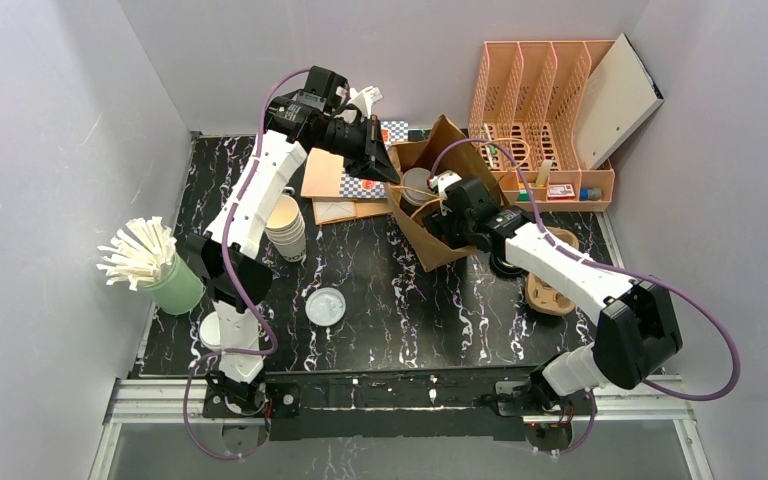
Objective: Pack the takeout coffee
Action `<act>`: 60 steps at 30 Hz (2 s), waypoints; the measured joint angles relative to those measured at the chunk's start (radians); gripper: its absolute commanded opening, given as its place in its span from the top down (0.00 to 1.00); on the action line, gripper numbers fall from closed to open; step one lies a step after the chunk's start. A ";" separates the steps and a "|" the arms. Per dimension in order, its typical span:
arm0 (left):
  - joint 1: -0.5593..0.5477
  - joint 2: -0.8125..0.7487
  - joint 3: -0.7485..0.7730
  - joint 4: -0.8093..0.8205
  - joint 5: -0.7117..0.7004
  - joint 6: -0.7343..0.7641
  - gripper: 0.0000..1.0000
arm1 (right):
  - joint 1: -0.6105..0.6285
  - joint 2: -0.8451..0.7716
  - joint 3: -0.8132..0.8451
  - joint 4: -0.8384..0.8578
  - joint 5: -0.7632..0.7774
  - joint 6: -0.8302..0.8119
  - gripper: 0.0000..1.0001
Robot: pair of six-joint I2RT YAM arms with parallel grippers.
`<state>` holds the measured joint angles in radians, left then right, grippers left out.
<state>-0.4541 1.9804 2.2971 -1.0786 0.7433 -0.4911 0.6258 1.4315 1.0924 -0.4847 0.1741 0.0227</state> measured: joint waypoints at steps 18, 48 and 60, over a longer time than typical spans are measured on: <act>-0.001 -0.006 0.000 0.001 -0.022 0.035 1.00 | -0.004 0.015 0.050 -0.076 -0.009 0.010 0.46; -0.139 -0.182 -0.187 0.115 -0.231 0.221 1.00 | 0.055 -0.145 -0.046 -0.134 0.014 0.032 0.49; -0.253 -0.405 -0.454 0.278 -0.404 0.345 1.00 | 0.110 -0.261 -0.198 0.006 0.087 0.049 0.49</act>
<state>-0.7071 1.5753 1.8435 -0.8009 0.3393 -0.1459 0.7361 1.1706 0.8940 -0.4786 0.2611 0.0715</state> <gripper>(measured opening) 0.019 0.762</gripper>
